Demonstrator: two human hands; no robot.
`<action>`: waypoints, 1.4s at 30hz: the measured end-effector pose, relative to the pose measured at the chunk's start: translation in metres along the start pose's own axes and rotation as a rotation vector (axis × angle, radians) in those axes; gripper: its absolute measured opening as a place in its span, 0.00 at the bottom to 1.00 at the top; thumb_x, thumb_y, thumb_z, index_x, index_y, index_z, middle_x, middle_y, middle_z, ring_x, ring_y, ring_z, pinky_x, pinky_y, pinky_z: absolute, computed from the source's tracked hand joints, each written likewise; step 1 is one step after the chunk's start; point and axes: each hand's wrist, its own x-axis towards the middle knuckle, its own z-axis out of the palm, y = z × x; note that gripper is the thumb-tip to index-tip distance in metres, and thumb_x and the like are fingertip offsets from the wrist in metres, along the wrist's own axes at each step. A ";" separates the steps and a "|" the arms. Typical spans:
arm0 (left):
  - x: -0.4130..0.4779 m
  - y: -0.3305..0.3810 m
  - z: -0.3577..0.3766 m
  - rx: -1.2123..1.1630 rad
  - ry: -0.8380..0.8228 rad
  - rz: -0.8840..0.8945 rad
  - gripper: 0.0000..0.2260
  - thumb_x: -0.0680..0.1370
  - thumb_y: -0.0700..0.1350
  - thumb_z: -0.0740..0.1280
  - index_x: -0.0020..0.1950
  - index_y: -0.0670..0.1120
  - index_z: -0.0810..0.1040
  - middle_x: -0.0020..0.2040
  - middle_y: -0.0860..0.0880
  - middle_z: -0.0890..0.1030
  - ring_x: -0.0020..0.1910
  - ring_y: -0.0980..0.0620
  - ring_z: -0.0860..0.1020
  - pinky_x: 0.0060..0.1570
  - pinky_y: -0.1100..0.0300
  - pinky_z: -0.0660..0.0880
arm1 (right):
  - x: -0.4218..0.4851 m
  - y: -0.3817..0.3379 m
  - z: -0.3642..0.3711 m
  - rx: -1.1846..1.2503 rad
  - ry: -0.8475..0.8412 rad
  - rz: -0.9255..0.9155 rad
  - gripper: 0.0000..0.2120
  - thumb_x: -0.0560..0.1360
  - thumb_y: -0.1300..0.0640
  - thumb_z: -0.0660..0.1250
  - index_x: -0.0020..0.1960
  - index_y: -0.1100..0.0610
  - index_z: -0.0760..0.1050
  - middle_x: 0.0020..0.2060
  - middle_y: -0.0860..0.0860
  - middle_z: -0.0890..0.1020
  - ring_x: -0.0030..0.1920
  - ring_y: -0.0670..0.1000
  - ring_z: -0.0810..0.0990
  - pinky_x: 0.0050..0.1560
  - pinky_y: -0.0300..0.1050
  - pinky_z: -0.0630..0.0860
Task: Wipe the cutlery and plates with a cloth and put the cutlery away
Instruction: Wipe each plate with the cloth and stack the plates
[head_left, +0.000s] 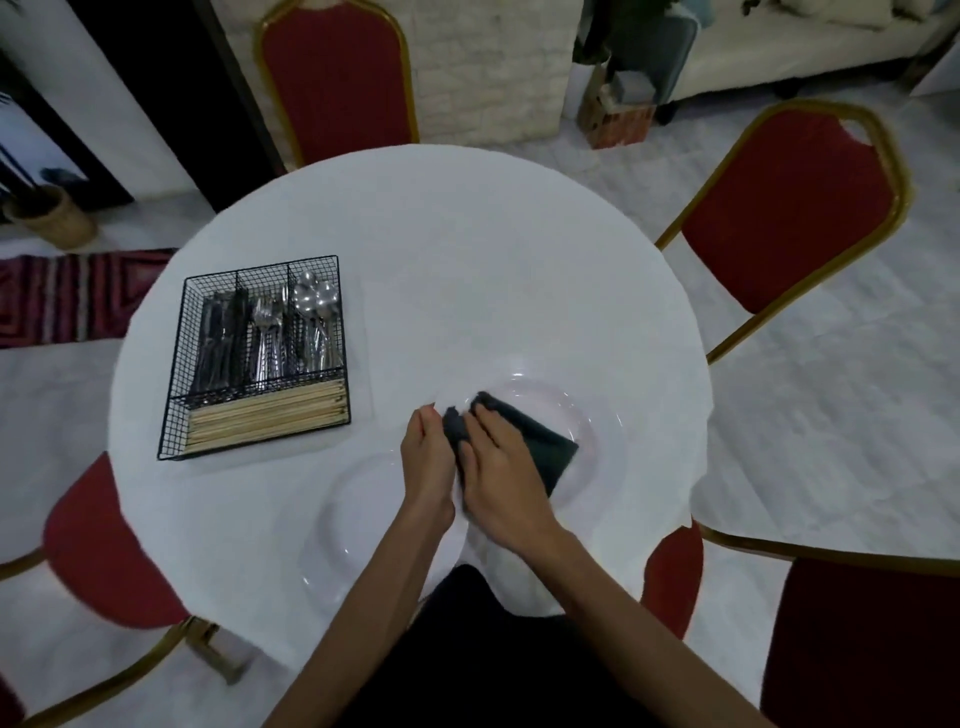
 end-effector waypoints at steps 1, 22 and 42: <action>0.002 0.006 -0.004 0.000 0.005 0.008 0.12 0.85 0.49 0.56 0.46 0.47 0.74 0.43 0.48 0.75 0.45 0.51 0.72 0.46 0.58 0.71 | -0.009 -0.005 0.002 0.044 -0.070 -0.049 0.23 0.85 0.55 0.54 0.78 0.60 0.66 0.77 0.54 0.67 0.78 0.52 0.62 0.80 0.49 0.57; -0.002 0.036 -0.010 0.050 -0.061 0.167 0.12 0.85 0.51 0.55 0.49 0.51 0.75 0.43 0.55 0.74 0.45 0.56 0.71 0.47 0.62 0.69 | 0.012 -0.006 -0.052 -0.187 -0.080 -0.145 0.23 0.85 0.53 0.51 0.78 0.55 0.64 0.79 0.50 0.65 0.78 0.50 0.61 0.79 0.49 0.54; -0.011 0.071 -0.011 0.254 -0.132 0.409 0.12 0.85 0.53 0.55 0.49 0.49 0.74 0.41 0.52 0.71 0.39 0.57 0.68 0.39 0.65 0.65 | 0.014 0.036 -0.088 -0.428 0.143 0.018 0.33 0.81 0.56 0.54 0.83 0.48 0.46 0.83 0.50 0.44 0.82 0.56 0.42 0.78 0.62 0.48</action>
